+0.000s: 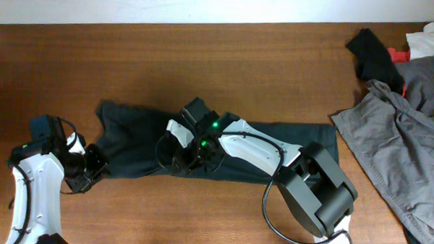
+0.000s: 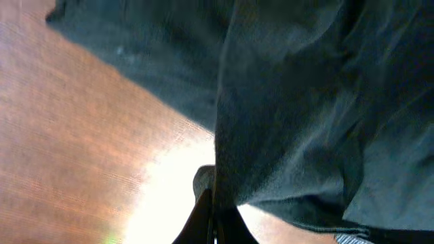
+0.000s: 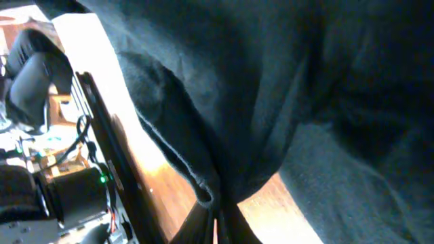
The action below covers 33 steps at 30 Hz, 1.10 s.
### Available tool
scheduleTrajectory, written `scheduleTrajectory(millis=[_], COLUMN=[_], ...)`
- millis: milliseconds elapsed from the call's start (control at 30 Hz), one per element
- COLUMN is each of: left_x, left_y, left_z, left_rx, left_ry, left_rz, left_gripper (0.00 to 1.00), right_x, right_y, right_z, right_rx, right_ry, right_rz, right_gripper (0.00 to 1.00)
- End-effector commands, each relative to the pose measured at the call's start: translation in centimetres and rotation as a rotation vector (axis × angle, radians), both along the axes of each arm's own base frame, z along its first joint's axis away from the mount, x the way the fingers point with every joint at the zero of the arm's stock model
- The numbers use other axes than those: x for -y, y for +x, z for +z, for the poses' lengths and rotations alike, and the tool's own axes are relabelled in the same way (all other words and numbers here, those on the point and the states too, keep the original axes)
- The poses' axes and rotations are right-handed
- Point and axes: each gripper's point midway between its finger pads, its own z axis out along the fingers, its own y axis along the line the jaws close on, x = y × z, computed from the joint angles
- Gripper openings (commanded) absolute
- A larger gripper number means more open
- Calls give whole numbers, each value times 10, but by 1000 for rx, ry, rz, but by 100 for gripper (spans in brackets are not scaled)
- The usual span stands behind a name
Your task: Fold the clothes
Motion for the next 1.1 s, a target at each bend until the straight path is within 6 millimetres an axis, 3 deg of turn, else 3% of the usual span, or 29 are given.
scheduleTrajectory(millis=[0,300,567,867,1067], left_x=[-1,-2,8,49,71], left_y=[15,37,71,94,122], left_z=[12,18,21,3,13], left_rx=[73,171,279,283,383], left_ry=[-12,-11,-26,-68,-98], left_rz=[25,15,-16,-124,-136], left_gripper=[1,5,5,5,4], right_x=[4,11,17,8,14], right_y=[13,53,73,60,53], right_z=[18,22,15,24,19], right_rx=[3,133,229,238,234], right_ry=[31,-11,-67,19,-5], right_rz=[-60,-142,-191,-78,-40], right_gripper=[6,11,11,10,9])
